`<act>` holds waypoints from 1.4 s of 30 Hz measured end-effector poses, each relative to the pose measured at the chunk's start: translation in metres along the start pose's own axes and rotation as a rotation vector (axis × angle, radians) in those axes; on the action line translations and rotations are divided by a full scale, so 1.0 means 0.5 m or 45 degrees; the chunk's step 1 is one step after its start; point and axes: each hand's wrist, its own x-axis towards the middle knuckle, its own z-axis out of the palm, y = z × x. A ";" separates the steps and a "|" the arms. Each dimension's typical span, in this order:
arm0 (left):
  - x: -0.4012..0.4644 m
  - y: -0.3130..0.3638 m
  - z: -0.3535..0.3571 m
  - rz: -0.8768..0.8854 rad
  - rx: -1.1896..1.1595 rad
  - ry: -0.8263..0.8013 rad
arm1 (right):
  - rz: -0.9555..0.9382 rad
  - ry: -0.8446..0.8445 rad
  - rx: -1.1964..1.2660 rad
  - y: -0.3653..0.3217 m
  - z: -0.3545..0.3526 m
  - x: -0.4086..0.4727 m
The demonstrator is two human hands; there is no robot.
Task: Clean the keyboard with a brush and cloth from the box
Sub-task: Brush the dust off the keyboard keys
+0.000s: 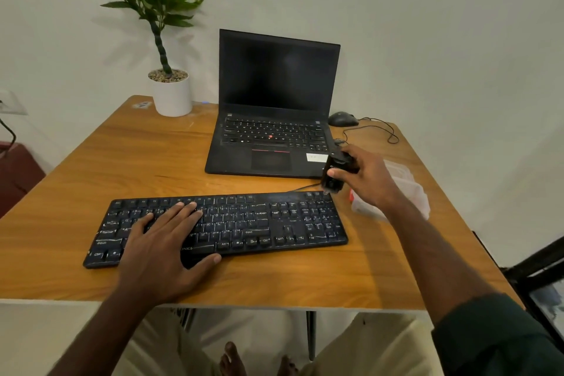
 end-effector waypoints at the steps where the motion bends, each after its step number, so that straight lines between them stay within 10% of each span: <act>1: 0.000 0.000 0.000 0.001 0.000 0.001 | 0.006 0.043 0.021 0.005 -0.002 0.000; 42: 0.001 0.001 0.000 -0.011 0.047 -0.036 | -0.030 -0.127 0.169 -0.134 0.172 -0.011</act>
